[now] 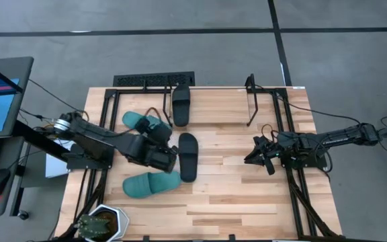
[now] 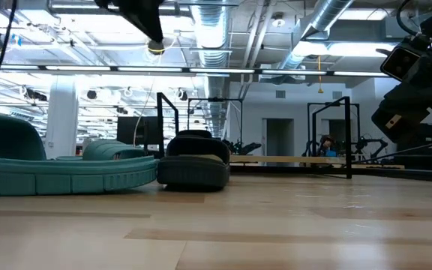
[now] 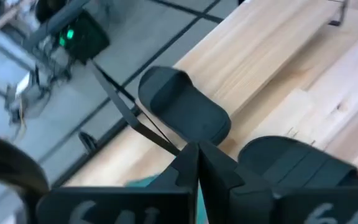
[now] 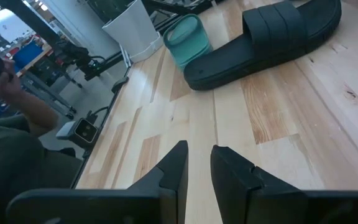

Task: Pick and place slides into the shelf
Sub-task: Put the black slipper on the shelf

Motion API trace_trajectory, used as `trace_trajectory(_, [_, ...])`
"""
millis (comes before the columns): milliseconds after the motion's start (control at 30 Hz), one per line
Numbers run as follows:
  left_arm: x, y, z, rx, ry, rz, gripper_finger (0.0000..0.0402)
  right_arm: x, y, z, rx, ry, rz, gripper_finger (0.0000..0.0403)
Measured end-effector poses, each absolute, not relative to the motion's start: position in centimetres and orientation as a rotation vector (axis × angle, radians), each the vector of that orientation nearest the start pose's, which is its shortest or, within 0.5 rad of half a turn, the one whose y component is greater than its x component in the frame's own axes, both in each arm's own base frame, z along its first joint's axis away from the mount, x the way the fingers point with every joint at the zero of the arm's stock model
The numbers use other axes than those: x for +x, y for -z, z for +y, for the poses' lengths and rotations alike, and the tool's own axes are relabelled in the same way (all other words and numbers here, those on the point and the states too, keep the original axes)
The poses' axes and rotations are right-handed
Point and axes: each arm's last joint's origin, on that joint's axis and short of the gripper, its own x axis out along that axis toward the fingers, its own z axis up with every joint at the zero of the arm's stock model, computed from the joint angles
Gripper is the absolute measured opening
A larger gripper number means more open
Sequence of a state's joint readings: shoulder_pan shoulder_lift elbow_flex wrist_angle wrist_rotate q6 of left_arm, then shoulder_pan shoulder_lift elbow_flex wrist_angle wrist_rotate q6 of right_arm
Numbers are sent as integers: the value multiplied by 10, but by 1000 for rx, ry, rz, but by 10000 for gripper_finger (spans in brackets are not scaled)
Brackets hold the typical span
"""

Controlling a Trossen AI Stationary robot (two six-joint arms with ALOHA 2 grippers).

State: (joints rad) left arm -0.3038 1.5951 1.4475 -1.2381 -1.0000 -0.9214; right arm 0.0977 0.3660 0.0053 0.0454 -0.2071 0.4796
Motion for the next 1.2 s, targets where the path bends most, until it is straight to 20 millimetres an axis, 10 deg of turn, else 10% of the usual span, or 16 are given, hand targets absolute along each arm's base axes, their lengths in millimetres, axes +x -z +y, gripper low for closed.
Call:
trace_trajectory(567, [294, -342, -43, 318, -1040, 562, 0, 114, -138, 17, 489, -221, 383, 59])
trace_trajectory(800, [233, -374, -65, 251, -1169, 169, 0, 114, -138, 17, 489, -221, 383, 59])
trace_trajectory(1200, [176, -346, -83, 358, -969, 192, 0, 114, -138, 17, 321, -251, 361, 59])
